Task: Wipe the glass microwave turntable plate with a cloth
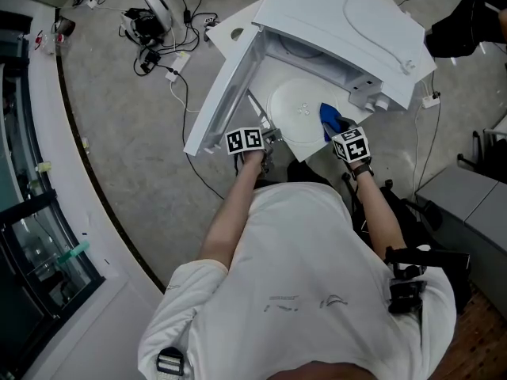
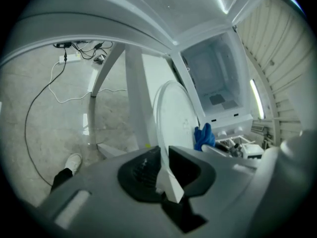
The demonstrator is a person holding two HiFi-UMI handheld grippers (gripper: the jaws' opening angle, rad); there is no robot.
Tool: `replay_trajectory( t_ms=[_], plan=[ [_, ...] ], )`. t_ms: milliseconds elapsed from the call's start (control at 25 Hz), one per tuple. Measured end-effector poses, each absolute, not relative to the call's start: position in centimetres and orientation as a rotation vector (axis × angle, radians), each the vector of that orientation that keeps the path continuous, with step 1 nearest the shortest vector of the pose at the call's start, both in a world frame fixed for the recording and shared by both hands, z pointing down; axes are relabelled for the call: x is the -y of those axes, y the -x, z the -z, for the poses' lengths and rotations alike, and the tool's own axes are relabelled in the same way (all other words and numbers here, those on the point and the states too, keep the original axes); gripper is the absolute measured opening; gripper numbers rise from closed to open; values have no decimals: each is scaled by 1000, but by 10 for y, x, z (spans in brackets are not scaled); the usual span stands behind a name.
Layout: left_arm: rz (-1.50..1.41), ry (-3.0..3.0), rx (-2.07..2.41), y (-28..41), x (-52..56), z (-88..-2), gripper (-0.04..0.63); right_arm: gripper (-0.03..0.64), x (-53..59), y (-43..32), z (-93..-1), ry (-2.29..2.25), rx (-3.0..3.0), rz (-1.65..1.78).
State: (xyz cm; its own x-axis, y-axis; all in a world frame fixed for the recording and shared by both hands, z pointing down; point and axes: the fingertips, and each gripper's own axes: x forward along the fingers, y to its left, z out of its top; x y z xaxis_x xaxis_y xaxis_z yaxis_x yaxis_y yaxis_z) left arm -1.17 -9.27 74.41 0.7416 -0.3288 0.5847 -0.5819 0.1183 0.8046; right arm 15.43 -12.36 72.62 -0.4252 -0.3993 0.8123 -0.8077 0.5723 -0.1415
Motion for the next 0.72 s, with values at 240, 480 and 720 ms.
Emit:
replay_trajectory(
  t_ms=[240,480,720],
  plan=[
    [-200,-1462,751,8,91,-745,51,95,177,-150,-723,-981,1967,-576],
    [-190,-1453,750,8,89,-745,54,97,233,-107,-717,-921,1997,-486],
    [-160,-1435,753,6,86,-749,60,98,249,-36,-716,-840,2072,-517]
  ],
)
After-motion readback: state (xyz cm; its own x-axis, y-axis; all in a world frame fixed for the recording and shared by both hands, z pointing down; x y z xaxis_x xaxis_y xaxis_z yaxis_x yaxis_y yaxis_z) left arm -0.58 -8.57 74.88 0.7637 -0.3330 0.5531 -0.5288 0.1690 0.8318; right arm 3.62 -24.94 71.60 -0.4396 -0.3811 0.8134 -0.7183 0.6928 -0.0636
